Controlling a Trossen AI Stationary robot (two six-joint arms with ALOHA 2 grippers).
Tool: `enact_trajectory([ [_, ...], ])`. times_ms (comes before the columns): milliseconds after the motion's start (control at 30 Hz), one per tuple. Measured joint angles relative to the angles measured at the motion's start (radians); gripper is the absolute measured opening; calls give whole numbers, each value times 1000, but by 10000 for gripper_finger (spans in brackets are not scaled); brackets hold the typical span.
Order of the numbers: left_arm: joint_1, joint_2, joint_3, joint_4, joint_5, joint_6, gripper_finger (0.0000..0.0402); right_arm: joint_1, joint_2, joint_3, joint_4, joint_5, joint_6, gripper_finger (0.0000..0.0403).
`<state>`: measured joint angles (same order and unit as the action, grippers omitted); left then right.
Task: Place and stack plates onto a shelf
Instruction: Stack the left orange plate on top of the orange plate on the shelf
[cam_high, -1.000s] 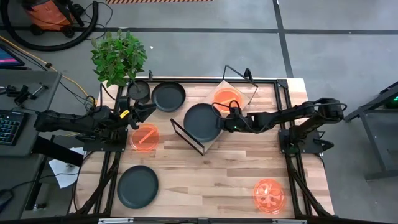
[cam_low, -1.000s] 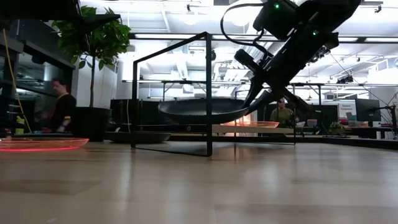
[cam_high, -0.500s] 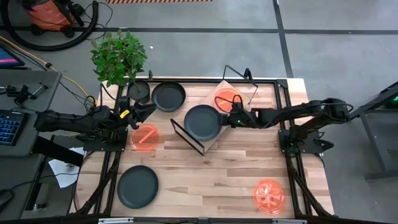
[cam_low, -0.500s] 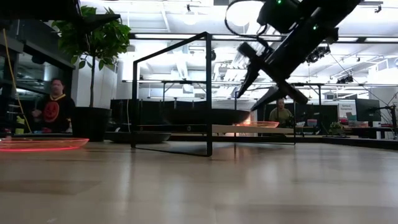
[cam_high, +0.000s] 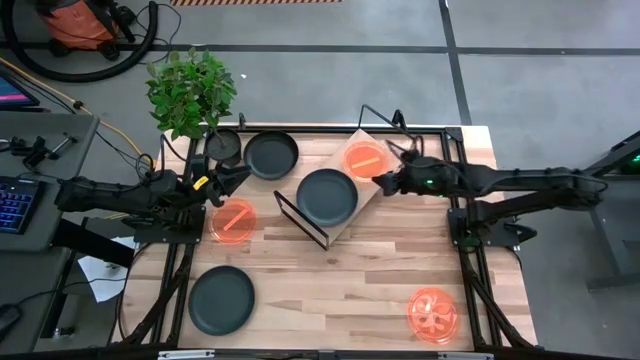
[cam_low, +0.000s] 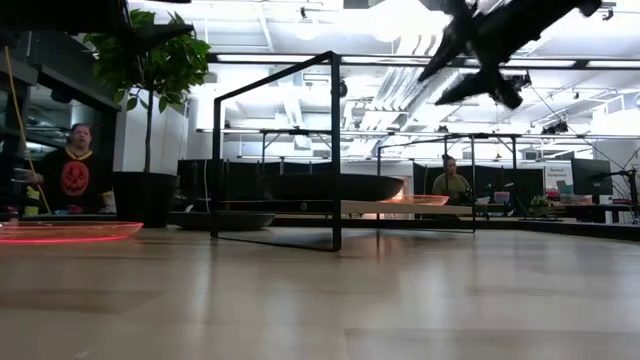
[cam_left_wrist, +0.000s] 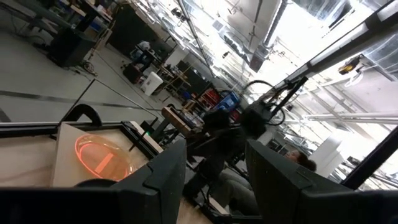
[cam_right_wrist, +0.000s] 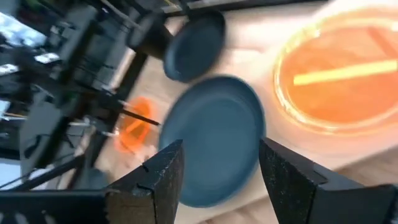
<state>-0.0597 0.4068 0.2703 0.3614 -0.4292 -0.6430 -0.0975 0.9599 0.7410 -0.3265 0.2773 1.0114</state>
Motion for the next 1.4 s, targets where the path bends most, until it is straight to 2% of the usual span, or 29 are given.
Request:
enact_trajectory([
  [167,0,1,0,-1,-6,0,154,16,-82,-1,-15,63,-27,188],
  [367,0,19,15,-42,6,-59,154,15,-87,-2,-46,71,-26,188],
  [467,0,47,114,-264,120,-92,154,15,-75,-3,-50,70,-24,188],
  [633,-12,159,326,-864,369,-252,154,15,-59,-3,-51,54,-22,188],
  [733,-59,244,368,-1036,447,-369,154,15,-55,-3,-51,54,-24,188],
  [900,-180,421,352,-1051,444,-535,154,15,-50,-3,-51,52,-25,188],
  [1033,-247,609,350,-1053,443,-579,154,15,-48,-3,-58,52,-25,188],
  [1200,-238,797,401,-1122,430,-577,154,12,-48,-3,-82,52,-25,188],
  [1300,-235,874,455,-1210,352,-577,154,12,-48,-3,-92,52,-25,188],
  [1400,-241,937,477,-1226,289,-563,154,12,-48,-3,-101,52,-25,188],
])
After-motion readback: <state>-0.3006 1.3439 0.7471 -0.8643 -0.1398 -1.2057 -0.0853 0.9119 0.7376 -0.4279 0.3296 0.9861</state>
